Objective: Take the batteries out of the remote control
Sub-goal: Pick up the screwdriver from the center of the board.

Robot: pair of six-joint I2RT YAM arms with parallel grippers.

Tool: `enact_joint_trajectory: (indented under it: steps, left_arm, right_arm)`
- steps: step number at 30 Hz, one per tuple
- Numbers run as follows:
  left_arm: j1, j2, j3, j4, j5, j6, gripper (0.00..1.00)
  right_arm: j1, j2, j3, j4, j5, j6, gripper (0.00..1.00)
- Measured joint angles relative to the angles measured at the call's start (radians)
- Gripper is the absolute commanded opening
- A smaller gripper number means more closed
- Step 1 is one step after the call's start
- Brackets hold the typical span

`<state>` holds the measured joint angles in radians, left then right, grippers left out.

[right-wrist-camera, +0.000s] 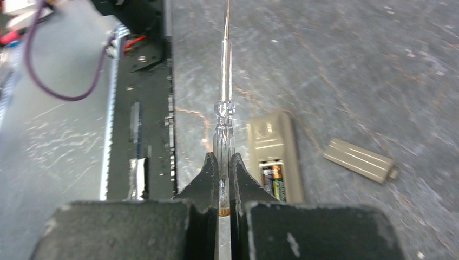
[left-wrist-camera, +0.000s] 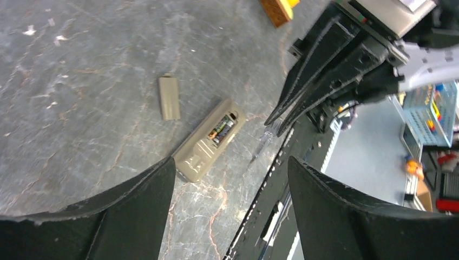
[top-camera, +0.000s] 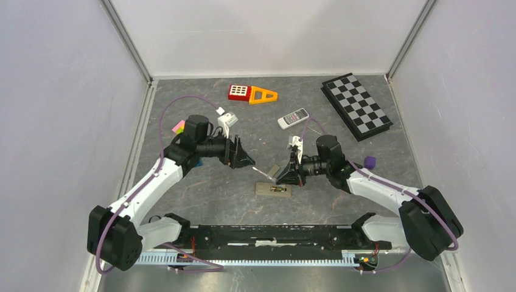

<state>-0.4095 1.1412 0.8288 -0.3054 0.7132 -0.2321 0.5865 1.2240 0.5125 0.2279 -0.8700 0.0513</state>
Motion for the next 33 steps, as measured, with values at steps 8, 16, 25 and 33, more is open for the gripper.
enact_joint_trajectory:
  steps: [8, 16, 25, 33]
  left_arm:
    - [0.0, -0.06, -0.05, 0.056, 0.301, 0.107, 0.74]
    - [0.0, -0.032, -0.048, -0.022, 0.414, 0.218, 0.56]
    - [-0.047, -0.021, -0.048, -0.06, 0.414, 0.269, 0.51]
    - [-0.06, -0.013, -0.048, -0.057, 0.388, 0.269, 0.51]
  right_arm:
    - [-0.019, 0.018, 0.013, -0.005, -0.215, 0.011, 0.0]
    - [-0.019, 0.019, 0.014, -0.005, -0.288, 0.027, 0.0]
    - [-0.019, 0.041, 0.03, -0.005, -0.299, 0.049, 0.0]
    - [-0.019, 0.043, 0.03, -0.005, -0.296, 0.06, 0.0]
